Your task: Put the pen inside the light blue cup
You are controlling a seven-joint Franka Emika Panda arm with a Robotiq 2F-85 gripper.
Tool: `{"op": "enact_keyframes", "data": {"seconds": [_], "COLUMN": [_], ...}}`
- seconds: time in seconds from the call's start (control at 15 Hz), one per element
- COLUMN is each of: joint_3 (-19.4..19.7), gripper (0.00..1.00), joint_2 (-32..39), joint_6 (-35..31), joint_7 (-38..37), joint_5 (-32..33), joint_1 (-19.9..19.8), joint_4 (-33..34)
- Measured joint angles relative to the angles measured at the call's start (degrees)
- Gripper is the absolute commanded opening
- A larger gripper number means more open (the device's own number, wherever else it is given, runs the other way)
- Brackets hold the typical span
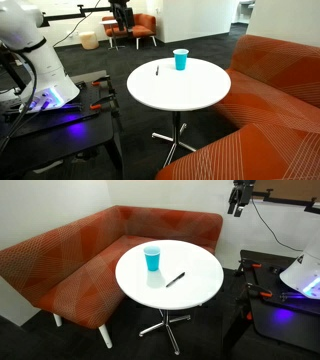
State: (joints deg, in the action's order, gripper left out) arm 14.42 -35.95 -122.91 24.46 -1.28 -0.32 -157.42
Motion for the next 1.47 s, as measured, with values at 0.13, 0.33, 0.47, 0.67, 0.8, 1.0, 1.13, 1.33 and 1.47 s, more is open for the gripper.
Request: {"op": "enact_keyframes", "data": {"seconds": [0.13,0.33,0.47,0.67,0.8,1.0,1.13,1.33,1.47], "joint_3": [0.0,0.0,0.0,-0.5,-1.4,-3.8,-5.0,-5.4,-5.4], "gripper": [1.00,1.00,1.00,1.00,1.00,1.00,1.00,1.00,1.00], "joint_2": [0.0,0.0,0.0,0.0,0.0,0.3,0.8,2.6,4.3], "joint_6": [0.0,0.0,0.0,-0.2,-1.6,-4.3,-6.6,-11.4,-14.3], "joint_7": [0.0,0.0,0.0,0.0,0.0,0.0,0.2,2.5,5.1], "joint_5": [0.0,0.0,0.0,0.0,0.0,0.3,1.0,1.1,1.1], "joint_1": [0.0,0.0,0.0,-0.1,0.0,0.3,1.0,3.0,4.4], "joint_4": [0.0,0.0,0.0,0.0,0.0,0.1,0.2,0.3,0.7]}}
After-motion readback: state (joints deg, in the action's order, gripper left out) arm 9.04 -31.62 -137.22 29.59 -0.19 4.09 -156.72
